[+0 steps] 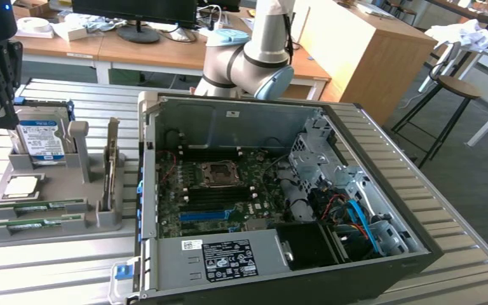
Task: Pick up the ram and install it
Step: 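Pick up the ram and move it above insertion slot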
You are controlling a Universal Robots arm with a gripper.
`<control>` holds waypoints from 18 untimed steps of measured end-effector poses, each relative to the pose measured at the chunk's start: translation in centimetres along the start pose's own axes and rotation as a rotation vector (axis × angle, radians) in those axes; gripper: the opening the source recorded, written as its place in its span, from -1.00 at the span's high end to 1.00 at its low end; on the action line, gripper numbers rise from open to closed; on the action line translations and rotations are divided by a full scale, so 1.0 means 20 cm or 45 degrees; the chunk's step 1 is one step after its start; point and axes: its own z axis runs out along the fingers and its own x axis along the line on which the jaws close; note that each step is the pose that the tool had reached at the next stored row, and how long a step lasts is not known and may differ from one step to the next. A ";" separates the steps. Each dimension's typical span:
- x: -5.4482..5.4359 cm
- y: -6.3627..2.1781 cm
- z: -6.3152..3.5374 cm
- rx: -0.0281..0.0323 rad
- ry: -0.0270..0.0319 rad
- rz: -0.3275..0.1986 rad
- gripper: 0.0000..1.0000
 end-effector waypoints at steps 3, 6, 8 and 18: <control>0.00 0.000 0.000 -0.0001 0.0001 0.000 0.67; 0.00 0.000 0.000 0.0000 0.0000 0.000 0.54; 0.00 0.000 0.000 0.0000 0.0000 0.000 0.40; 0.00 0.000 0.001 -0.0013 0.0035 -0.078 0.40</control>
